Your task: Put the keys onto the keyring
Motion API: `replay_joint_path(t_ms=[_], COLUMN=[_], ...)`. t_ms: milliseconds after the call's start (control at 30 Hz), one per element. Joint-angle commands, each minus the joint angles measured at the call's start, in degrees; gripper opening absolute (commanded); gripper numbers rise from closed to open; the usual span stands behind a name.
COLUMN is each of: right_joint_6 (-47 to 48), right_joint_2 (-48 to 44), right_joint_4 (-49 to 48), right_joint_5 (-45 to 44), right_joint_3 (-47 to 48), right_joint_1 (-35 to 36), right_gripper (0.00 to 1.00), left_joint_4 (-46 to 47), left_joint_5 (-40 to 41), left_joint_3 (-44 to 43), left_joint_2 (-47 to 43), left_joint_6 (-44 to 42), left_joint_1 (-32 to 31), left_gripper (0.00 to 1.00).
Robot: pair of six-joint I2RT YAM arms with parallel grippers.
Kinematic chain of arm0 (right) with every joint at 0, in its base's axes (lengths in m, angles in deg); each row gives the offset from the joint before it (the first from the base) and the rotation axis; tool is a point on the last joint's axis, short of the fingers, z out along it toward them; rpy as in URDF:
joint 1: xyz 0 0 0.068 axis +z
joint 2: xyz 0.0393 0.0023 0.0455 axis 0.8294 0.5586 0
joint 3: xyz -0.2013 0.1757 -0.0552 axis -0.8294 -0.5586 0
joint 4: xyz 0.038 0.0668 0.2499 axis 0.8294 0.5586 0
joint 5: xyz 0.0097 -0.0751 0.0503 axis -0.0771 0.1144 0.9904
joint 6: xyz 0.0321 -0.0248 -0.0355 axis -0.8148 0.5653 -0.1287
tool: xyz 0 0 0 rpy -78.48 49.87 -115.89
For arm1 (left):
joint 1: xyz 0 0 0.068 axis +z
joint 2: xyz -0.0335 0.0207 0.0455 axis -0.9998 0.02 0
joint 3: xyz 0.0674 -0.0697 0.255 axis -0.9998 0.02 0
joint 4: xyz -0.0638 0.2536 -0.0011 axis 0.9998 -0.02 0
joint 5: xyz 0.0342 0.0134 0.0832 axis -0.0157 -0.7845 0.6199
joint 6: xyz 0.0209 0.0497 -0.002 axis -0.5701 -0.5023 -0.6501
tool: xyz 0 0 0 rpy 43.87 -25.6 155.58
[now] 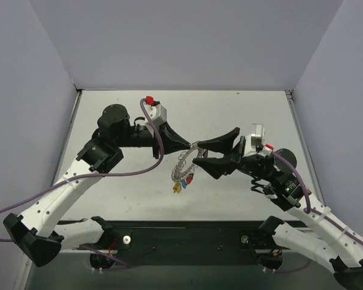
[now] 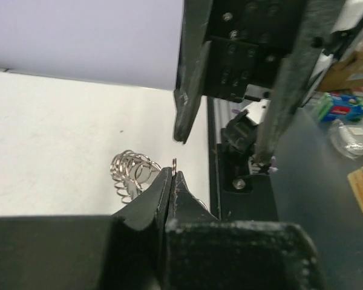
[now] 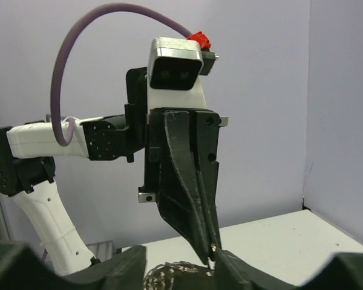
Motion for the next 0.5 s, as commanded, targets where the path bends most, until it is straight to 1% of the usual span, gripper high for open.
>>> replay_joint_path(t_ms=[0, 33, 67, 100, 133, 167, 233, 267, 367, 467], right_joint_6=[6.4, 6.9, 7.4, 7.9, 8.5, 8.9, 9.9, 10.1, 10.6, 11.1], right_joint_2=[-2.2, -2.5, -2.6, -2.6, -2.4, -2.2, -0.9, -0.3, 2.1, 3.8], right_joint_4=[8.1, 9.3, 10.3, 12.2, 13.1, 13.9, 16.2, 16.8, 18.8, 20.0], right_joint_5=[2.3, 2.1, 2.0, 2.0, 2.0, 2.1, 2.8, 3.4, 4.7, 5.7], right_joint_3=[4.9, 5.3, 5.7, 6.1, 6.4, 7.0, 7.8, 8.3, 9.9, 10.8], right_joint_1=[-0.4, -0.6, -0.7, -0.9, -1.3, -1.3, -1.4, -1.5, -1.6, -1.8], right_gripper=[0.64, 0.69, 0.73, 0.8, 0.81, 0.85, 0.86, 0.87, 0.87, 0.84], left_joint_4=[-24.1, -27.4, -33.4, -36.3, -38.9, -44.0, -48.5, -52.5, -59.1, -62.8], left_joint_5=[10.4, 13.8, 15.4, 16.8, 19.8, 20.8, 23.8, 24.7, 27.2, 27.8], left_joint_3=[-11.6, -13.4, -17.2, -18.9, -20.4, -23.7, -26.7, -29.3, -33.0, -36.0], left_joint_2=[1.1, 1.7, 3.0, 3.8, 4.5, 6.0, 7.7, 9.5, 12.5, 14.4], left_joint_6=[-16.1, -17.7, -19.2, -21.9, -23.0, -24.0, -26.8, -27.6, -30.5, -32.5], left_joint_1=[-1.1, -1.6, -2.6, -3.3, -4.0, -4.7, -6.2, -6.9, -9.1, -11.3], left_gripper=[0.0, 0.0, 0.0, 0.0, 0.0, 0.0, 0.0, 0.0, 0.0, 0.0])
